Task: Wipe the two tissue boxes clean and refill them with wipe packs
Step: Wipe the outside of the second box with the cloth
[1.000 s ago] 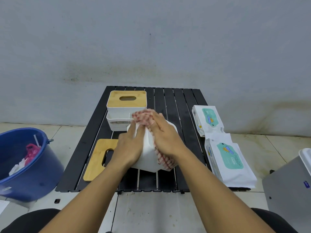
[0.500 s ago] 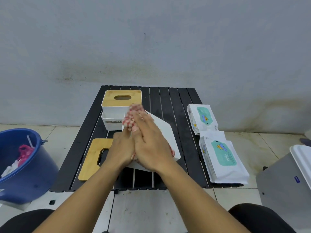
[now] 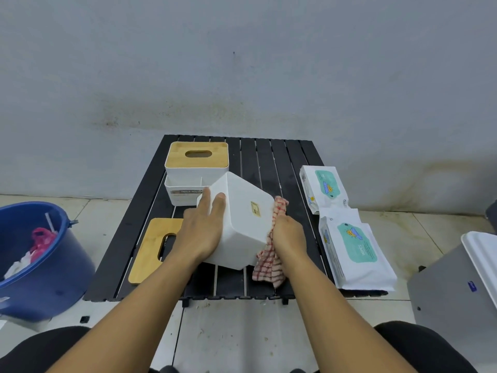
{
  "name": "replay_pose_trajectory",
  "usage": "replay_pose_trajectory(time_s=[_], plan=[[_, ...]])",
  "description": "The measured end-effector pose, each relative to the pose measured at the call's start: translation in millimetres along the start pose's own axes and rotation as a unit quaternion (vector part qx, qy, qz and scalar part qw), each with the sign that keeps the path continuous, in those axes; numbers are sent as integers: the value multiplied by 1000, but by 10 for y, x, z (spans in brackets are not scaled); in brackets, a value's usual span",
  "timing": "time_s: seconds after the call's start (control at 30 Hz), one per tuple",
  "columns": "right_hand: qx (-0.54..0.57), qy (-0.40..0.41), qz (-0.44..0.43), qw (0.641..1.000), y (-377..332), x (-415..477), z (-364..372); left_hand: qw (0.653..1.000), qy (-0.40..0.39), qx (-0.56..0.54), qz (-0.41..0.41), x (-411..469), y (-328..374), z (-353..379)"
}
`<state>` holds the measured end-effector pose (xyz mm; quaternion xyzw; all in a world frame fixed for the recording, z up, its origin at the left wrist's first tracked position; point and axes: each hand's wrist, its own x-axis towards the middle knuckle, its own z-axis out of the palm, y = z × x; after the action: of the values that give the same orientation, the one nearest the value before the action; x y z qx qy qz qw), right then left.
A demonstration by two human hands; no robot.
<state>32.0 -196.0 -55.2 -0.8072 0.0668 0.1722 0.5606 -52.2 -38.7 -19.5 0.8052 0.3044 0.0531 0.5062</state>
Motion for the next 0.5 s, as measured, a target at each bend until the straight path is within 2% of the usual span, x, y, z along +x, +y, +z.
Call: replay_pose_trajectory(time_s=[0.07,0.1,0.17,0.3,0.43,0.5], plan=[[-42,6,5,999,-20,-30,33,1000,0,-2,2,-22,-4,-16],[-86,8,-22,996,-48,-53,47,1000,-2,-3,2,-40,1,-26],[-172,11,-117,978,-113,-129,78,1000,3,12,10,-55,5,-20],[-177,-16,-328,928,-294,-517,291,998,-8,49,30,-70,34,23],[-195,27,-437,877,-224,-781,376,998,-25,-56,17,-102,33,-44],[-174,28,-437,882,-155,-657,300,991,-16,-131,-25,-89,63,-74]])
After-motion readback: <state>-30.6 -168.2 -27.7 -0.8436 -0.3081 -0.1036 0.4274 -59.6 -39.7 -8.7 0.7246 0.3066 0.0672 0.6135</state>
